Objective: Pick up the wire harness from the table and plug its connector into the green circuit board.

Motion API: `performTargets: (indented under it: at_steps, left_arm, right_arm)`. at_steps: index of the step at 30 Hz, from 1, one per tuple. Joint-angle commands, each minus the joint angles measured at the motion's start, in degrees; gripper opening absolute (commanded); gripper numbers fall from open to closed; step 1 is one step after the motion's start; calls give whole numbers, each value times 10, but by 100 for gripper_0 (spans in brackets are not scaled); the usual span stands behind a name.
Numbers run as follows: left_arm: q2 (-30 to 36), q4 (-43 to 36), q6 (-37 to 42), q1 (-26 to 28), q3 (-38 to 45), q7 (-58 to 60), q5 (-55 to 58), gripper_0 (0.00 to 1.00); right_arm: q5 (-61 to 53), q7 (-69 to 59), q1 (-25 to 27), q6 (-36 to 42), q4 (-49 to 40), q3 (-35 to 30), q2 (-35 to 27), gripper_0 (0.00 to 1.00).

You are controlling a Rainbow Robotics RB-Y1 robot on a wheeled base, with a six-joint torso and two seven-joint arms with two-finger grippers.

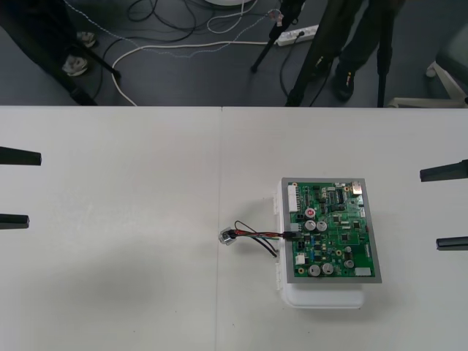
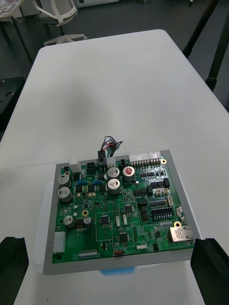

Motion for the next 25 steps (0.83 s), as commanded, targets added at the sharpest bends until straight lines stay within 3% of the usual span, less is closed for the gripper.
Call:
performTargets:
  at_steps: [1, 25]
  left_arm:
    - [18, -14, -22, 8, -4, -28, 10, 100]
    - [18, -14, -22, 8, -4, -28, 10, 100]
  right_arm:
    - [-2, 22, 6, -5, -2, 0, -23, 100]
    - [-2, 22, 6, -5, -2, 0, -23, 100]
